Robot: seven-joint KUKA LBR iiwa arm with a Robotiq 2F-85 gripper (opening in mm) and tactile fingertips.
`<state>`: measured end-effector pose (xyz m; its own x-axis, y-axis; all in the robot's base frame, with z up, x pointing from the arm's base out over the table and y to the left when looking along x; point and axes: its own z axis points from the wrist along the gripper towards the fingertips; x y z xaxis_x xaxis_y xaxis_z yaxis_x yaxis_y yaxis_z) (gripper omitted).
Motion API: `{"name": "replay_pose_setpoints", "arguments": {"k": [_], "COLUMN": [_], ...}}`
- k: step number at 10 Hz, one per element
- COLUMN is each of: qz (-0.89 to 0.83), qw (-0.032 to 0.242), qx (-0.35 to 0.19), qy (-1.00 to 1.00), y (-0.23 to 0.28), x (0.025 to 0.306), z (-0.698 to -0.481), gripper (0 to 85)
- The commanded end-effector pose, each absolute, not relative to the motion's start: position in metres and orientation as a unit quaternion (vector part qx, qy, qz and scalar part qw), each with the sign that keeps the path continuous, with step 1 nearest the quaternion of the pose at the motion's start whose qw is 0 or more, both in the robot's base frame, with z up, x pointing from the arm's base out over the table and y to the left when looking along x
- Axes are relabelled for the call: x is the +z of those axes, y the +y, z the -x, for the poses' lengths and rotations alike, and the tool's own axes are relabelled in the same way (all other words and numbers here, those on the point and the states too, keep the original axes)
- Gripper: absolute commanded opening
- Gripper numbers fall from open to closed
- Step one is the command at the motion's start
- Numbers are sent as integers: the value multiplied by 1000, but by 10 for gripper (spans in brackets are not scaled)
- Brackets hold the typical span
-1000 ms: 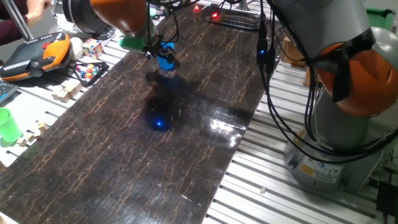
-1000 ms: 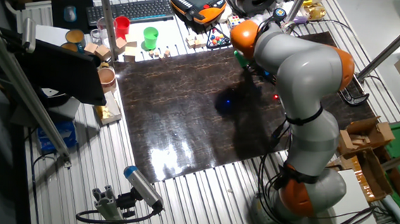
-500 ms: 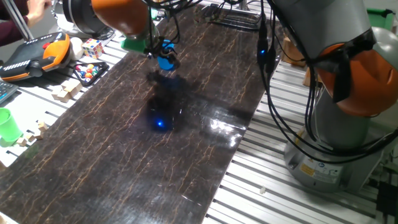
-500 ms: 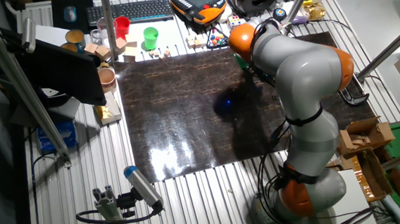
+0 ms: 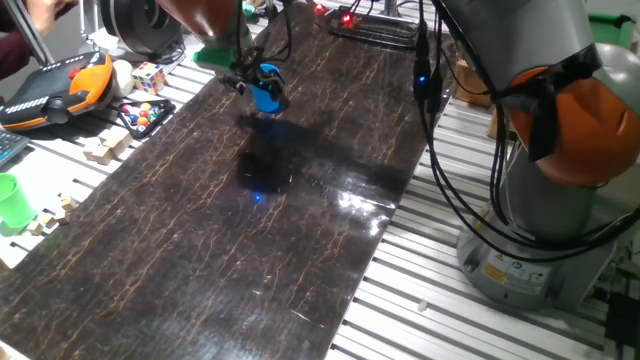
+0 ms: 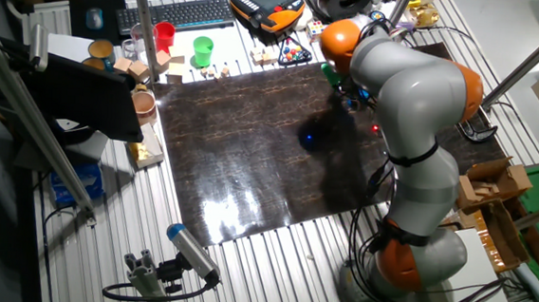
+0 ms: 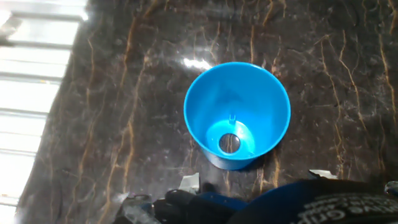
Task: Pick up the cup
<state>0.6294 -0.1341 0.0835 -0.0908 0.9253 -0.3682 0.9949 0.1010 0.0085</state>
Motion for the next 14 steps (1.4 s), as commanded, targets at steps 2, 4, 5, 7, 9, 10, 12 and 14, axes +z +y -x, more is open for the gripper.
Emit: {"name": "replay_pose_setpoints", "arguments": {"k": [2,4,5,7,9,10,12,14], "qz": [-674,-672,-657,-642,-652,-656,-654,-653], "qw": [135,150,164,190,195,203,213,220], "qx": [-131,-138,-141,-150,-151,-159,-164,-174], "qy": [714,712,722,727,717,709,707,704], "y": [-134,-135,-139,-145,-148,-149,-153,-156], "x": [83,82,79,69,63,60,58,59], "z": [-629,-630,-633,-640,-644,-645,-644,-644], "gripper": [850,850,850,850,850,850,850,850]}}
